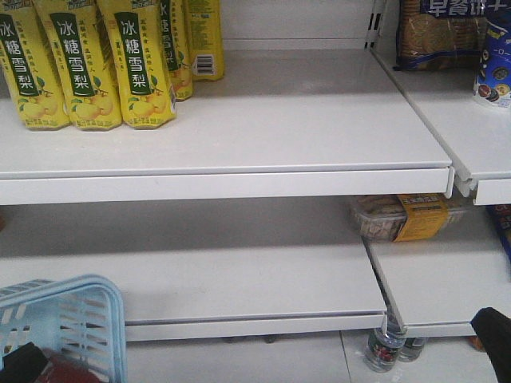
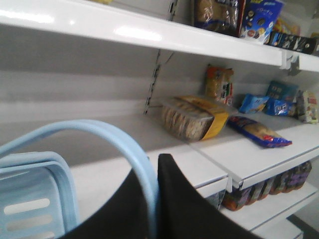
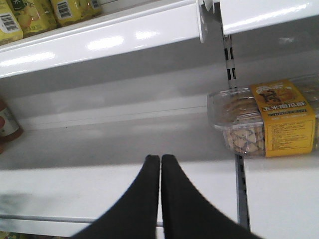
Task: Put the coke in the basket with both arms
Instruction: 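Swing the basket with the bottle away from the shelf using the left arm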
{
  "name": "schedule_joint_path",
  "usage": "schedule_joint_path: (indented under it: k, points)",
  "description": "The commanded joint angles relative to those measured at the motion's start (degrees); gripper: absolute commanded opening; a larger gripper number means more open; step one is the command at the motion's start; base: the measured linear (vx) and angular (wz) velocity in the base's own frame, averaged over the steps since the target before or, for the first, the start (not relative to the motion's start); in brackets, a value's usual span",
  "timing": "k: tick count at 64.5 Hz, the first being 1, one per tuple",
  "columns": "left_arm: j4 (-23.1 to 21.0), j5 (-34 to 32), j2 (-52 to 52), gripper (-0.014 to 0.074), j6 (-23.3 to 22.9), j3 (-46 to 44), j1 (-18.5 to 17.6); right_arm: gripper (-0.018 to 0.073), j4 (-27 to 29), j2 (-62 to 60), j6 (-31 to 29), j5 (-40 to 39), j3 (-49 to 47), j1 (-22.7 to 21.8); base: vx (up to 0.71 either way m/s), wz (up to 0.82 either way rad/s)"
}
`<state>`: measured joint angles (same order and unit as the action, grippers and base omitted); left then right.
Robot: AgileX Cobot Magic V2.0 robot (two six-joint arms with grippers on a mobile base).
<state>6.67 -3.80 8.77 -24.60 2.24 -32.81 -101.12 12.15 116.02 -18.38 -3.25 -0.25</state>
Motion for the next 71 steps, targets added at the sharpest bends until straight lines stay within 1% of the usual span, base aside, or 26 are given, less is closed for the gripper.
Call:
schedule_joint_path:
  k: [1,7,17,25,33,36,43,51,60,71]
  points:
    - [0.88,-3.15,-1.48,-0.0007,1.92,0.26,-0.2,-0.0004,-0.73,0.54,-0.34,1.16,-1.52,-0.23,0.0,0.0]
    - [0.88,-0.31,-2.35,-0.0007,1.92,0.26,-0.2,-0.0004,-0.73,0.54,-0.34,1.16,-1.52,-0.23,0.0,0.0]
    - [0.95,-0.15,-2.57,-0.0007,1.92,0.26,0.08,-0.0004,-0.73,0.54,-0.34,1.16,-1.52,-0.23,0.0,0.0]
    - [0.89,-0.15,-2.63,-0.0007,1.92,0.26,1.92,-0.0004,-0.73,0.54,-0.34,1.1,-1.52,-0.23,0.0,0.0]
    - [0.95,0.79,-5.19,-0.0007,1.92,0.26,5.32,-0.0004,-0.73,0.54,-0.34,1.1,-1.52,-0.23,0.0,0.0]
    - [0.95,1.62,-6.7,-0.0007,1.92,0.26,7.12,-0.0004,-0.73,0.54,-0.34,1.05,-1.52,-0.23,0.0,0.0]
    - [0.95,5.1,-10.52,-0.0007,1.92,0.26,11.24,-0.0004,-0.73,0.54,-0.34,1.05,-1.52,-0.23,0.0,0.0]
    - [1.54,7.74,-10.3,-0.0007,1.97,0.26,15.49,-0.0004,-0.73,0.54,-0.34,0.97,-1.52,-0.23,0.0,0.0]
    - [2.03,7.11,-10.35,-0.0007,1.98,0.26,19.89,-0.0004,-0.73,0.54,-0.34,1.04,-1.52,-0.23,0.0,0.0]
    - [2.03,6.72,-10.35,-0.0007,3.88,0.26,24.2,-0.0004,-0.73,0.54,-0.34,1.04,-1.52,-0.23,0.0,0.0]
